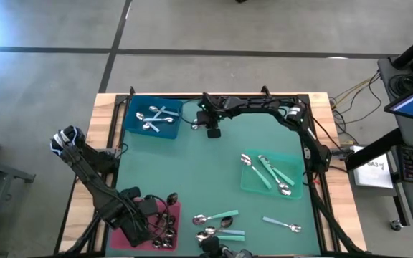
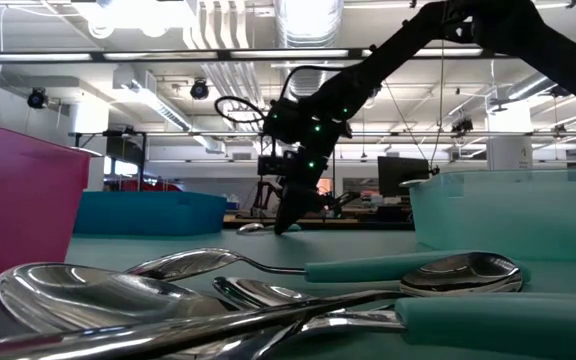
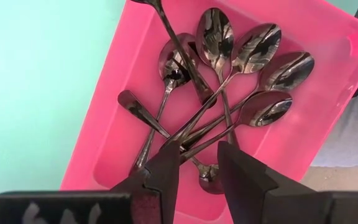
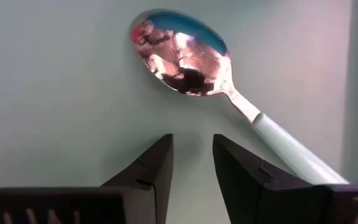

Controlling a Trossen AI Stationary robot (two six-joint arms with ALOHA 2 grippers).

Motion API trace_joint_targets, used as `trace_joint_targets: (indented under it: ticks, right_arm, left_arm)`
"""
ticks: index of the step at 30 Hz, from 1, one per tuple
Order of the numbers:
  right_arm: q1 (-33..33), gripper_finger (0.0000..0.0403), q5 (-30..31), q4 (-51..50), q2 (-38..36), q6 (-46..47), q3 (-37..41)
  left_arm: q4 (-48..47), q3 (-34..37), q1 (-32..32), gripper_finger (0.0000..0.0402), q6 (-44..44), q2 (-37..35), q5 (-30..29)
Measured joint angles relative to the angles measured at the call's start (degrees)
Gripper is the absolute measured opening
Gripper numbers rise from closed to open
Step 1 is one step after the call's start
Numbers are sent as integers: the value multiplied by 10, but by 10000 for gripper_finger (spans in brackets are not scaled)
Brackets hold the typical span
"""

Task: Sort silverware by color (type)
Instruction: Put the top green spoon into the blue bin

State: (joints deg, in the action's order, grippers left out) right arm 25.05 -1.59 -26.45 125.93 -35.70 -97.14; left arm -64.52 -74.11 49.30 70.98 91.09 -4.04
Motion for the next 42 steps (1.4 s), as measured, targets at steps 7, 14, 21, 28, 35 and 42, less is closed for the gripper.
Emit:
trace_joint_targets:
  ticks: [7,14,21,28,35,42]
  right_arm:
    - [0,96,3,-16,2,6,-36]
    - [-1,98,3,-17,0,-13,-62]
    - [-1,109,1,-15,6,-28,-62]
    - [-1,109,16,-22,54,-57,-100]
    - [-2,102,27,-94,87,-70,-187]
    - [0,92,28,-106,123,-90,-248]
  left_arm:
    - [0,0,0,94,0,0,0]
    - [0,0,0,94,0,0,-1]
    - [0,0,-1,94,0,0,-1]
    - [2,0,-2,94,0,0,-1]
    - [4,0,-6,94,0,0,-6]
    - [6,0,-8,94,2,0,-13]
